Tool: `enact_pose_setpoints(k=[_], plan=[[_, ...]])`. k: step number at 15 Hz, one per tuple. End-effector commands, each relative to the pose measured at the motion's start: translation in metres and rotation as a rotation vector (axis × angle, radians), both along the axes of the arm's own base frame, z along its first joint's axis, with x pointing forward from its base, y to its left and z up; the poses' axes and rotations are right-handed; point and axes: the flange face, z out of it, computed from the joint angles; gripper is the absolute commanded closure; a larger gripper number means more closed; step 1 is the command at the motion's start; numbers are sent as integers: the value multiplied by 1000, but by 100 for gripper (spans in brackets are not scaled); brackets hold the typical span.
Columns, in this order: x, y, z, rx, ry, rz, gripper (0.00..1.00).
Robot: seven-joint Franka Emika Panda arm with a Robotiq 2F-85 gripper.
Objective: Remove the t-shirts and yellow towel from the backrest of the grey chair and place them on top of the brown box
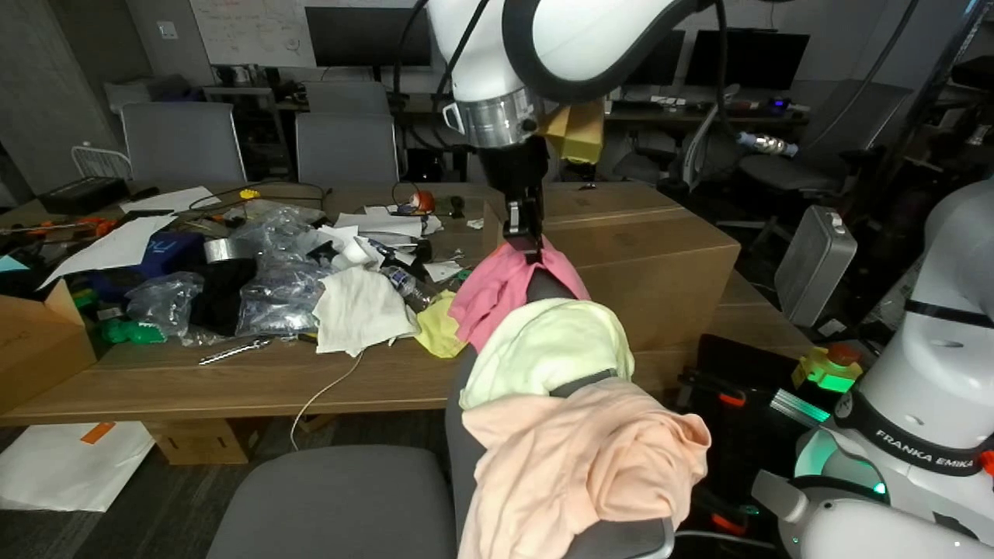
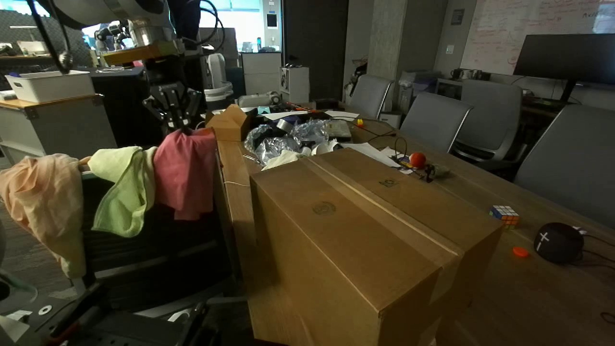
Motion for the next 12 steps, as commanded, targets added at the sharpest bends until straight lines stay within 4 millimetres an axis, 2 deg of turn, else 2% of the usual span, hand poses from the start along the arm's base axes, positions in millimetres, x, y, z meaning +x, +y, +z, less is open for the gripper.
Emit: enact_pose_setpoints(k=[1, 4, 7, 9, 12], plan=[[-6, -8, 58, 11, -90, -54, 95], [-8, -12, 93, 22, -160, -80, 95], [-9, -18, 119, 42, -213, -117, 95], [-8, -29, 135, 64, -248, -155, 95], [-8, -56, 158, 115, -290, -234, 95]])
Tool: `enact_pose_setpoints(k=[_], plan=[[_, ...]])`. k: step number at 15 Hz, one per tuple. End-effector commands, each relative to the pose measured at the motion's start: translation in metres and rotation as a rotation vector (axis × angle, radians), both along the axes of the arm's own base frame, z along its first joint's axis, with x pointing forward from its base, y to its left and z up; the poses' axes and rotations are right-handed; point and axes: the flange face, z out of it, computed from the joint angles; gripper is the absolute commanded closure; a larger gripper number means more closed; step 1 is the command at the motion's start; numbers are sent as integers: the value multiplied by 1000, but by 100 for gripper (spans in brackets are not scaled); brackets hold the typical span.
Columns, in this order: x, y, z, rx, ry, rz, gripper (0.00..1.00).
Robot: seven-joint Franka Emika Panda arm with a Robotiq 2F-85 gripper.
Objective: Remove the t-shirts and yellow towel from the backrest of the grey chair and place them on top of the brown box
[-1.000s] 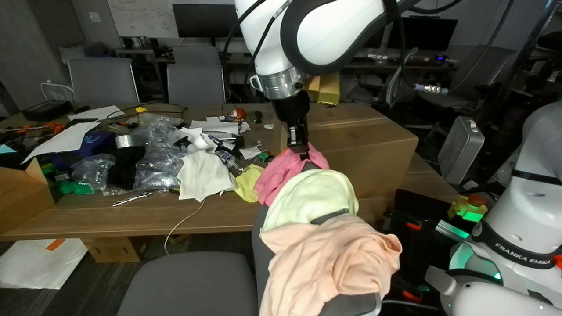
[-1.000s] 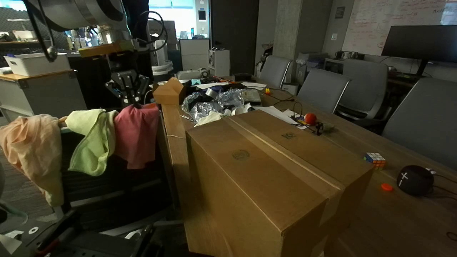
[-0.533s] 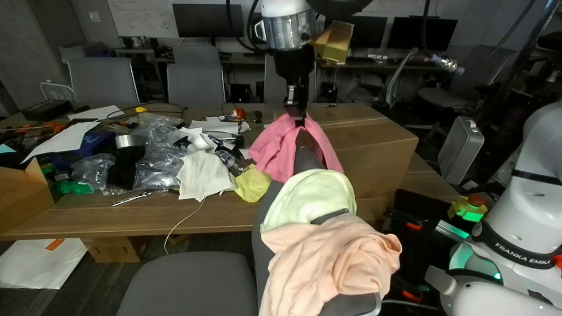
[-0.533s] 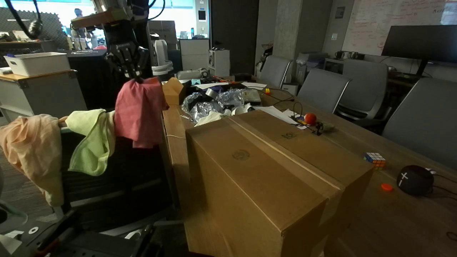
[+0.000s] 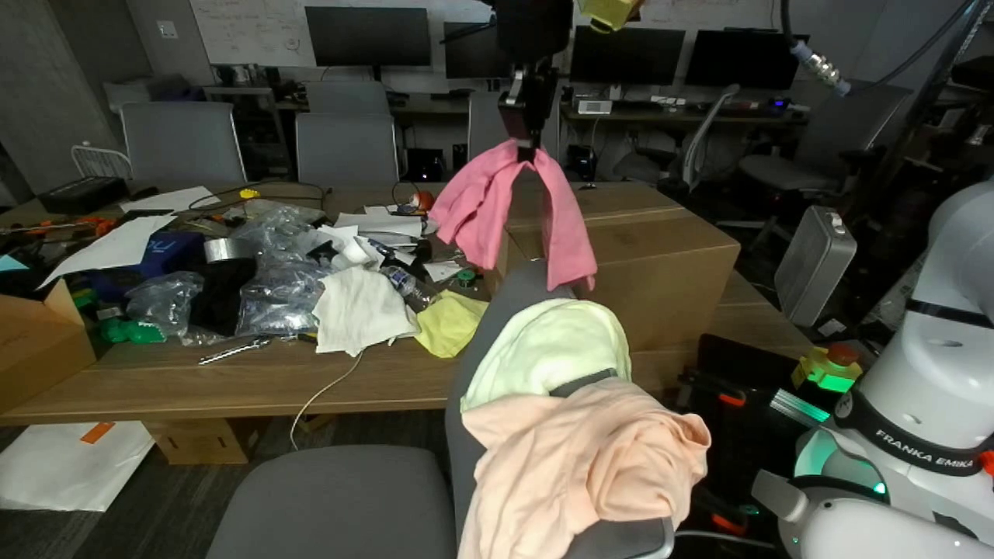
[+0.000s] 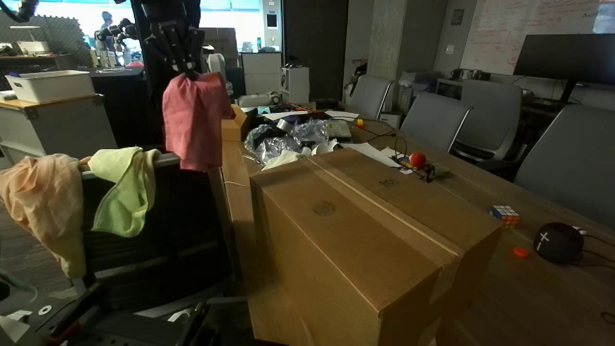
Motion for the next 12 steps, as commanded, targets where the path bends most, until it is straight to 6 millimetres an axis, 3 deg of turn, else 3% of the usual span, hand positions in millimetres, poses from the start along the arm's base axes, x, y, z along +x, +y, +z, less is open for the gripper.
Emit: enact_pose_setpoints(k=[1, 7, 12], plan=[[-2, -36, 39, 77, -65, -109, 96], [-7, -137, 80, 216, -154, -375, 95], [-18, -215, 97, 283, -230, -619, 96]])
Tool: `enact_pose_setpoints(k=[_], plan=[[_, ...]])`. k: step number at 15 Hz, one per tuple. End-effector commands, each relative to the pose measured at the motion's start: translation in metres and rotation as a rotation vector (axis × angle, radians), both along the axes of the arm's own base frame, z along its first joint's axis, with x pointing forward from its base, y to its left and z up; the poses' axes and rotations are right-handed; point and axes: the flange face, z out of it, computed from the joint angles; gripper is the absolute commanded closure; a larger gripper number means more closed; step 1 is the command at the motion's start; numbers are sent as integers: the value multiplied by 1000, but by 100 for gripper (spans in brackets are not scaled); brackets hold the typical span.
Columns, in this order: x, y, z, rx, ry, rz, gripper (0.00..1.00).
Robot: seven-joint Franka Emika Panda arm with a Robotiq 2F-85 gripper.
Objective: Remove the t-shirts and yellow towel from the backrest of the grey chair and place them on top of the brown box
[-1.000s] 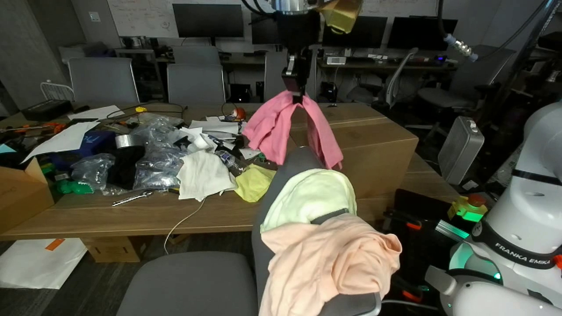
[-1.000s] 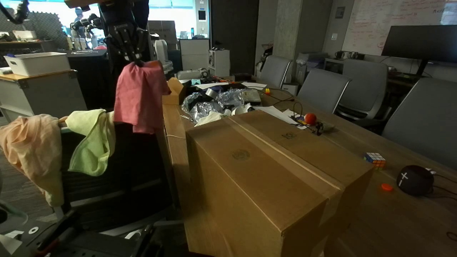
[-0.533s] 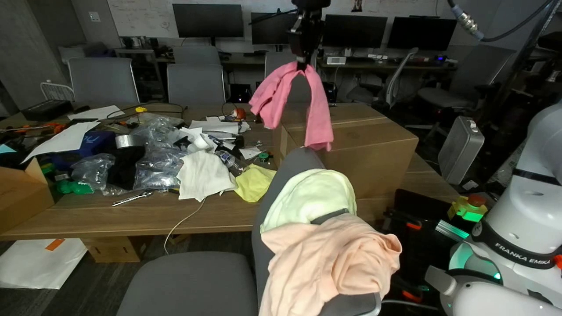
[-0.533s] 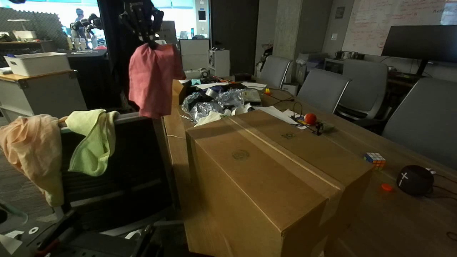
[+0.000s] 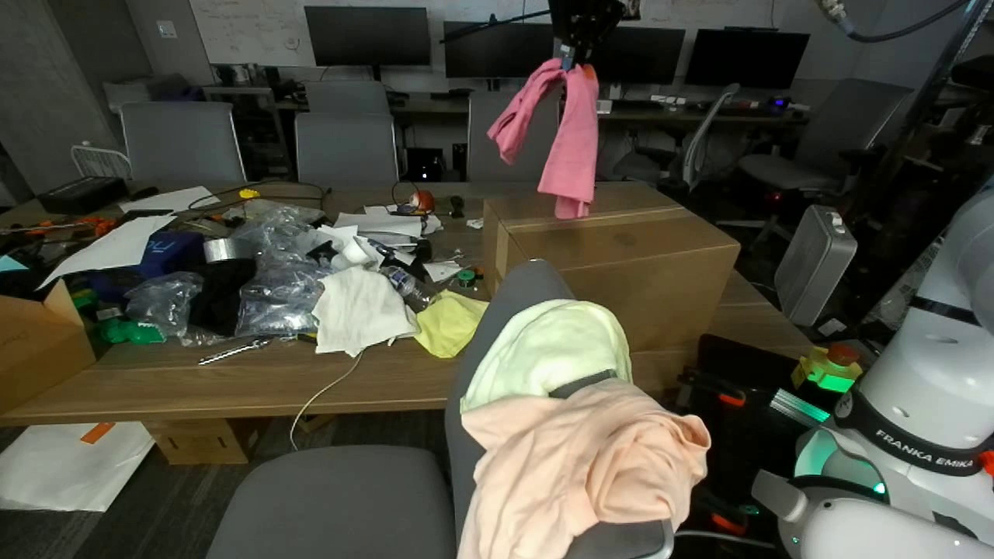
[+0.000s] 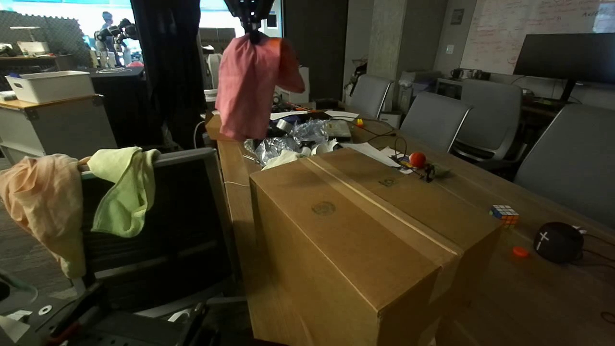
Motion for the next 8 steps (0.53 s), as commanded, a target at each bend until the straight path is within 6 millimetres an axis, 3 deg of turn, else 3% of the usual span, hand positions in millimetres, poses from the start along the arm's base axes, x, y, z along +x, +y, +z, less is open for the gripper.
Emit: enact_pose_setpoints(k=[1, 8], plan=[[-7, -40, 20, 55, -63, -179, 96], [-35, -114, 26, 166, -137, -508, 96]])
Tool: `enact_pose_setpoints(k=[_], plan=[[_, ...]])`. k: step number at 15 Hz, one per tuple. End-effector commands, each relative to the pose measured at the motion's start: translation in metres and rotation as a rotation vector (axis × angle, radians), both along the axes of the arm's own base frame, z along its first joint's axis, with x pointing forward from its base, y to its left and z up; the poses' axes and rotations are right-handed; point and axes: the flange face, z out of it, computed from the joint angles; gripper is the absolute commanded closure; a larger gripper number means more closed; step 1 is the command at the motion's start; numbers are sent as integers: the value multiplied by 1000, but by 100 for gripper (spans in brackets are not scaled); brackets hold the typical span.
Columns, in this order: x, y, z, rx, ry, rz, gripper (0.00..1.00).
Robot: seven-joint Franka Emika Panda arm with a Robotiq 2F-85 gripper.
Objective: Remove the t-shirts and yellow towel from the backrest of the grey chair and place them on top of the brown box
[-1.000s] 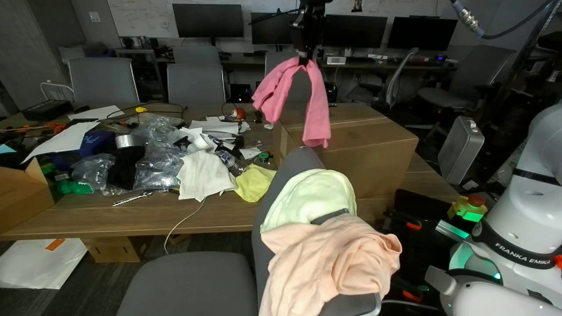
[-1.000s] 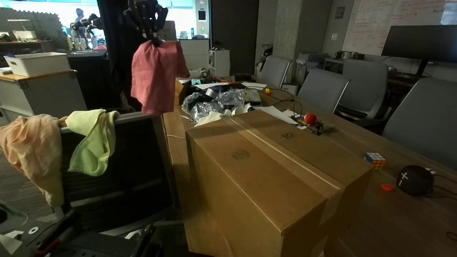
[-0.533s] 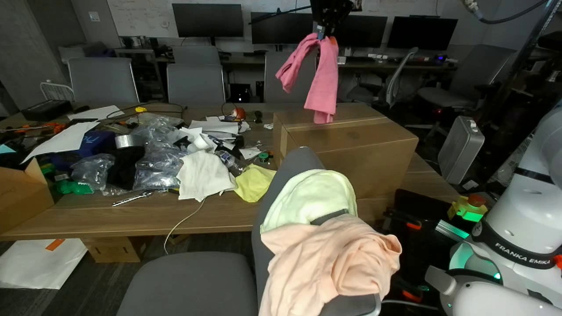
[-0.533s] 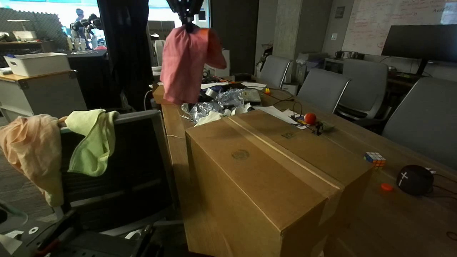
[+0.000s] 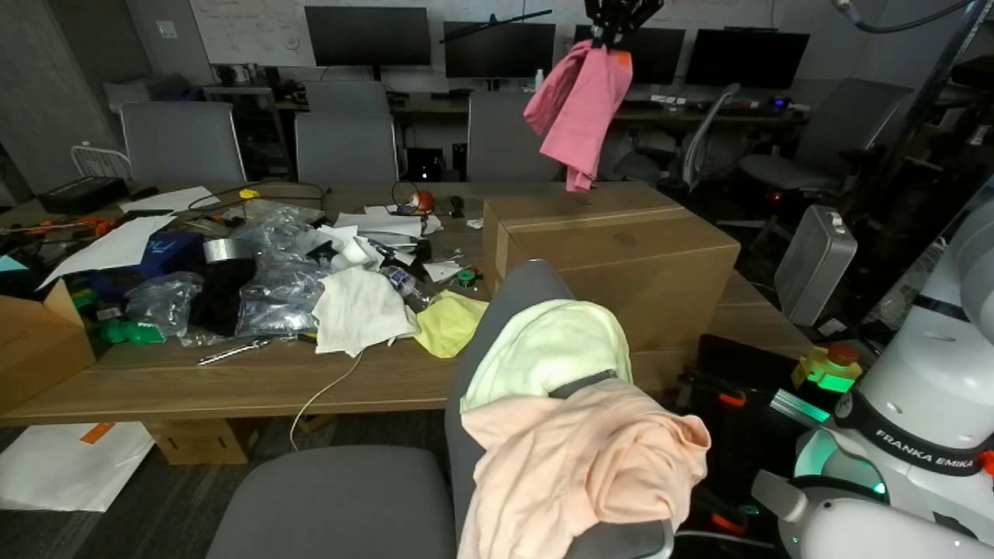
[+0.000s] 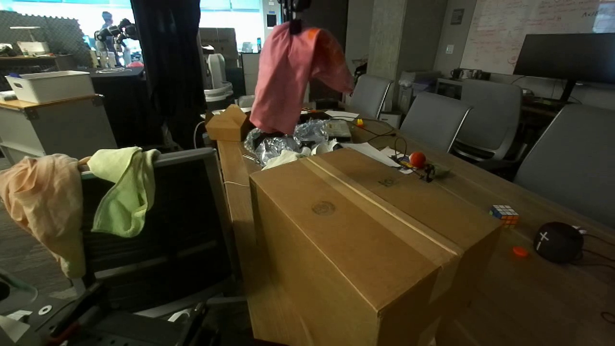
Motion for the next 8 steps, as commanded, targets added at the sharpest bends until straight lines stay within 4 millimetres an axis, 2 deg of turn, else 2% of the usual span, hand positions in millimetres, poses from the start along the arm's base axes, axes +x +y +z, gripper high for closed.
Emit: enact_pose_setpoints(k=[1, 4, 8], plan=[[-12, -30, 13, 45, -67, -177, 96], [-15, -45, 24, 6, -93, -319, 96], [-10, -42, 35, -104, -78, -457, 96]])
